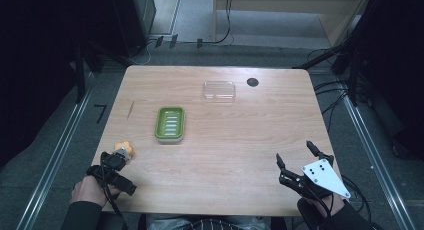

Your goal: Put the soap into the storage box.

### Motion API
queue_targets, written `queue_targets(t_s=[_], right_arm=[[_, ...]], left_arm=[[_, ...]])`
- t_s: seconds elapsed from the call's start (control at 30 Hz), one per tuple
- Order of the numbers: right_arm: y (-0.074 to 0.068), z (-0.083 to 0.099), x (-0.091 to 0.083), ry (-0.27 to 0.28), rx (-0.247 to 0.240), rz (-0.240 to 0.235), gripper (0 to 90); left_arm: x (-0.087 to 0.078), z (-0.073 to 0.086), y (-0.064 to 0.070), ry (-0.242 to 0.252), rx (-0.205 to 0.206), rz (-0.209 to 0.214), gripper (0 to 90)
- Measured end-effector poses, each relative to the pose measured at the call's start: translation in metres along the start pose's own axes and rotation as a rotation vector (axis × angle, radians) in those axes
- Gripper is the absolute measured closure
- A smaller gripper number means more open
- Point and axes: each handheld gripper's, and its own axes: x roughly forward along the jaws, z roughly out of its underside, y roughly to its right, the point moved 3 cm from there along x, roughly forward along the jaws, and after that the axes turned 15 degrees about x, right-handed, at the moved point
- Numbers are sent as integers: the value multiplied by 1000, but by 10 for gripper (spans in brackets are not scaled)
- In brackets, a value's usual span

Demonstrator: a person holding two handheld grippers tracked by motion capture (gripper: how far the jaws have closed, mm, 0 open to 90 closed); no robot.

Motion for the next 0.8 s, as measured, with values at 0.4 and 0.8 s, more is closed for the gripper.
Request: queue_targets(t_s=[0.4, 0.8], right_arm=[[-5, 0, 1, -1, -22, -8, 134], [-4, 0, 1, -2, -24, -8, 134]], left_arm=[[1, -2, -2, 53, 30, -23, 0], [-5, -9, -13, 120, 8, -66, 0]])
